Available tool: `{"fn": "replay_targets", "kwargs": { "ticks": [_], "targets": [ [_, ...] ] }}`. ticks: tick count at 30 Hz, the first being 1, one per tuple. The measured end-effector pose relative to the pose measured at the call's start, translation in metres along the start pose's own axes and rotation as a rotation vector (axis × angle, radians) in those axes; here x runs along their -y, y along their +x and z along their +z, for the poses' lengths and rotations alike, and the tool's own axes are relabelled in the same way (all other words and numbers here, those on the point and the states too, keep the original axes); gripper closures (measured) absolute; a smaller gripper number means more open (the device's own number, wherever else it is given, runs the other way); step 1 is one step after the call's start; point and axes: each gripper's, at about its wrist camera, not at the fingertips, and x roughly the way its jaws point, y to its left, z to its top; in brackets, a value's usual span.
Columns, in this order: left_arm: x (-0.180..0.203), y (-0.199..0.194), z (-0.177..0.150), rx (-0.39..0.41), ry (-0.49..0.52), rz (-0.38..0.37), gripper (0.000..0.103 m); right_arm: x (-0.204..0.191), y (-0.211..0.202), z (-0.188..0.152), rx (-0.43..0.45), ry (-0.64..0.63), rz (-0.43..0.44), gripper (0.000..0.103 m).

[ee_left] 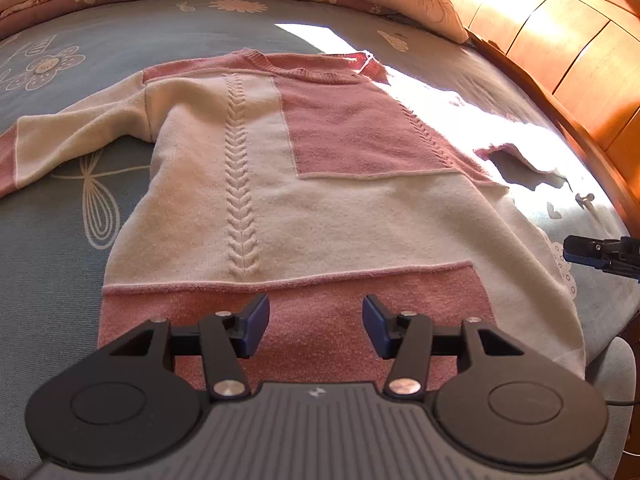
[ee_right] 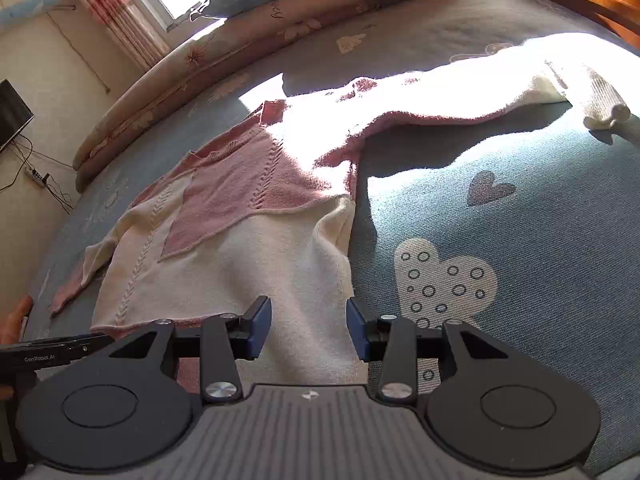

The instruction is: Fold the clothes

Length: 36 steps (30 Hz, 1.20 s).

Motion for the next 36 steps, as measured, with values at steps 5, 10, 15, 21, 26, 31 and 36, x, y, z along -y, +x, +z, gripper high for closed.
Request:
{"fn": "replay_targets", "kwargs": {
  "ticks": [5,10,15,21,26,31,36],
  "targets": [
    [0.017,0.009,-0.003,0.042,0.037,-0.032,0.041,0.017,0.027,0.032,0.028,0.072,0.029,0.056],
    [0.027,0.014,-0.011,0.048,0.011,-0.099,0.039,0.035,0.055,0.066,0.063,0.12,0.042,0.055],
    [0.037,0.018,-0.017,0.048,0.03,-0.117,0.036,0.049,0.091,0.093,0.055,0.139,0.032,0.054],
    [0.039,0.023,-0.012,0.053,0.034,-0.121,0.034,0.044,0.12,0.098,0.032,0.069,0.062,0.053],
    [0.037,0.03,-0.01,0.049,0.017,-0.126,0.032,0.041,0.128,0.103,0.042,0.019,0.085,0.055],
    [0.038,0.03,-0.009,0.053,0.028,-0.124,0.032,0.035,0.123,0.106,0.02,-0.054,0.081,0.094],
    [0.034,0.029,-0.009,0.055,0.013,-0.123,0.032,0.022,0.114,0.115,0.068,-0.141,0.005,0.094]
  ]
}}
